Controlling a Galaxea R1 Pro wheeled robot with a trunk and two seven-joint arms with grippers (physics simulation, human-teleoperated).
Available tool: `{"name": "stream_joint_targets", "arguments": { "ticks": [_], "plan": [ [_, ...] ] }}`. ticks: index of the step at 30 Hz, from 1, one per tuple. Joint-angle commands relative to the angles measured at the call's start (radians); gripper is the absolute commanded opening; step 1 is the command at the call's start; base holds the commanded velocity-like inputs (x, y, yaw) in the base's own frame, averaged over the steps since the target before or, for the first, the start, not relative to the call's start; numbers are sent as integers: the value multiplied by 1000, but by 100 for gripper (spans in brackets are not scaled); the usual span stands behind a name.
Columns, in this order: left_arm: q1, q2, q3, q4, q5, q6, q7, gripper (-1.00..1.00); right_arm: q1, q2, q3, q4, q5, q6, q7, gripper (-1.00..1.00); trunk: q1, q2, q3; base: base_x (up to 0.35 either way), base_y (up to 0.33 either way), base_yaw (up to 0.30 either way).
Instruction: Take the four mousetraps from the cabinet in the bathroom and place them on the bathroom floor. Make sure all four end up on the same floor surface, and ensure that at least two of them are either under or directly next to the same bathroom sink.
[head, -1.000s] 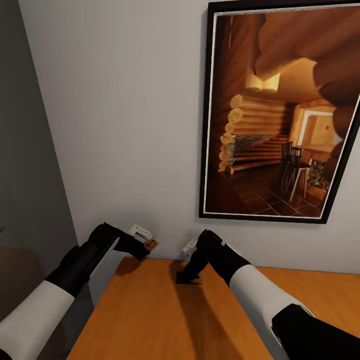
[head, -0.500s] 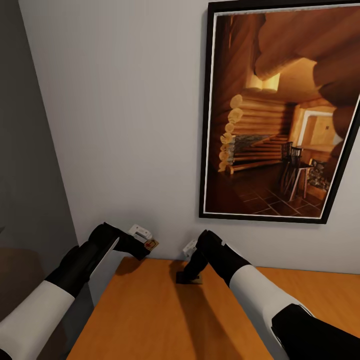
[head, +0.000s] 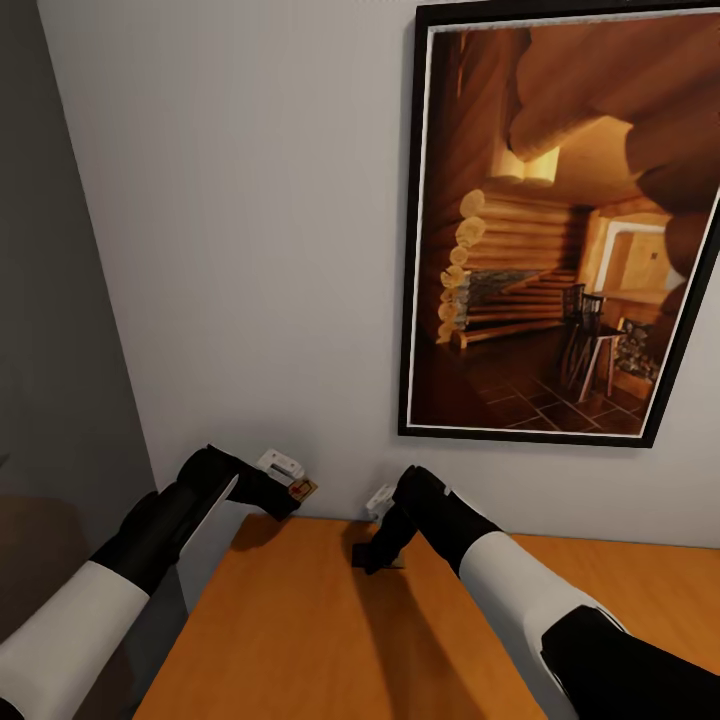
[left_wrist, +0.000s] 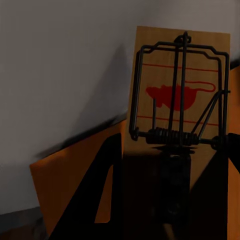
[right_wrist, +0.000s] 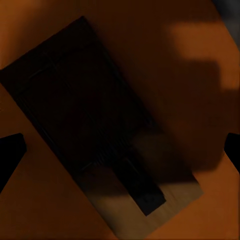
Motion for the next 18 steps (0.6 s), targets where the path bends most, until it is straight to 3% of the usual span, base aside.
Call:
{"name": "stream_joint_targets", "arguments": {
  "ticks": [1, 18],
  "plan": [
    [-1, 1, -2, -1, -1, 3, 0, -100, 0, 0, 0, 40, 13, -3, 10, 100, 0, -1, -2, 0, 0, 0],
    [-1, 1, -2, -1, -1, 3, 0, -100, 0, 0, -4, 45, 10, -8, 10, 100, 0, -1, -2, 0, 0, 0]
  ]
}}
